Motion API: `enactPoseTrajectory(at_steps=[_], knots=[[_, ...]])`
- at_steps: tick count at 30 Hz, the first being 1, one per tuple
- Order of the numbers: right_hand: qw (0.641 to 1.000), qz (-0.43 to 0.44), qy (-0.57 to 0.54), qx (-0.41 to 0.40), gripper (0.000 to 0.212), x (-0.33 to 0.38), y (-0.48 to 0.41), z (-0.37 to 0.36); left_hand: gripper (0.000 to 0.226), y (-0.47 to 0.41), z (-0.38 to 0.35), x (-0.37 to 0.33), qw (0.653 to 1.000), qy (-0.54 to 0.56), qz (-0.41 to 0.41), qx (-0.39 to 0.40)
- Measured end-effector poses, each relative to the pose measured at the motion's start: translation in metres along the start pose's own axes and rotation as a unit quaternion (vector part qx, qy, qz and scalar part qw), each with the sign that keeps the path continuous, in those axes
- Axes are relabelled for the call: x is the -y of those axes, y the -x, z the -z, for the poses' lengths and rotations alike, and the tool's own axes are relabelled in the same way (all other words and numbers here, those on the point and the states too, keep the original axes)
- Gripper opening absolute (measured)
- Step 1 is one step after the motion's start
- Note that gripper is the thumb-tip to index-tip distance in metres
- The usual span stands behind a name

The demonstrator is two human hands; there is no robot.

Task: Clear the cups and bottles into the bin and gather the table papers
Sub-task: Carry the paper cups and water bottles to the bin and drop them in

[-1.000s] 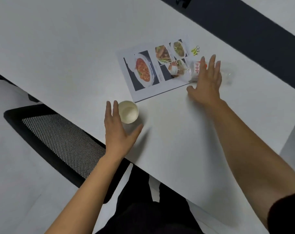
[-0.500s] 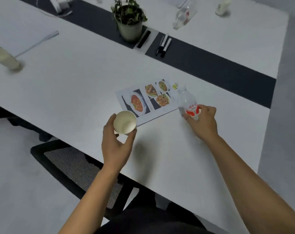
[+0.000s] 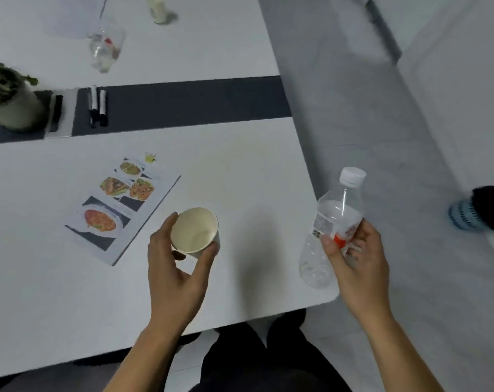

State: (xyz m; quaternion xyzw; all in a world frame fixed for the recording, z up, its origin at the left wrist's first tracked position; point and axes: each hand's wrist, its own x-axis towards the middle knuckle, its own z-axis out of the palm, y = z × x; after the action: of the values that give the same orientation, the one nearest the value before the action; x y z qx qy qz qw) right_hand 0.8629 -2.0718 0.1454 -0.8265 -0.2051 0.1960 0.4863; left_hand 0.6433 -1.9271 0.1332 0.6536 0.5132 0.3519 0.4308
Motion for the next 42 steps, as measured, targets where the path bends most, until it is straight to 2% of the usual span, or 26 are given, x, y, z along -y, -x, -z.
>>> enactPoseTrajectory(at_steps=[6, 9, 11, 17, 21, 25, 33, 37, 42], knots=[[0.982, 0.012, -0.048, -0.182, 0.052, -0.026, 0.002, 0.123, 0.078, 0.008, -0.1, -0.077, 0.986, 0.018, -0.112, 0.119], [0.969, -0.001, -0.067, -0.238, 0.056, -0.059, 0.004, 0.181, 0.073, 0.033, -0.159, -0.109, 0.975, 0.022, -0.146, 0.163], [0.963, -0.023, -0.087, -0.255, 0.052, -0.085, 0.002, 0.219, 0.072, 0.056, -0.203, -0.125, 0.971, 0.03, -0.153, 0.182], [0.944, -0.06, -0.119, -0.303, 0.055, -0.165, -0.018, 0.346, 0.069, 0.143, -0.345, -0.177, 0.97, 0.052, -0.141, 0.192], [0.938, -0.066, -0.115, -0.319, 0.057, -0.197, -0.052, 0.427, 0.072, 0.174, -0.428, -0.217, 0.953, 0.022, -0.197, 0.229], [0.935, -0.077, -0.114, -0.328, 0.056, -0.219, -0.099, 0.488, 0.073, 0.189, -0.493, -0.252, 0.952, 0.024, -0.202, 0.231], [0.927, -0.103, -0.112, -0.344, 0.06, -0.276, -0.243, 0.57, 0.07, 0.157, -0.674, -0.289, 0.952, 0.054, -0.165, 0.251], [0.925, -0.117, -0.094, -0.35, 0.059, -0.281, -0.31, 0.627, 0.076, 0.135, -0.773, -0.329, 0.937, 0.056, -0.157, 0.306], [0.897, -0.121, -0.108, -0.411, 0.064, -0.284, -0.392, 0.719, 0.076, 0.118, -0.913, -0.407, 0.894, 0.041, -0.207, 0.394]])
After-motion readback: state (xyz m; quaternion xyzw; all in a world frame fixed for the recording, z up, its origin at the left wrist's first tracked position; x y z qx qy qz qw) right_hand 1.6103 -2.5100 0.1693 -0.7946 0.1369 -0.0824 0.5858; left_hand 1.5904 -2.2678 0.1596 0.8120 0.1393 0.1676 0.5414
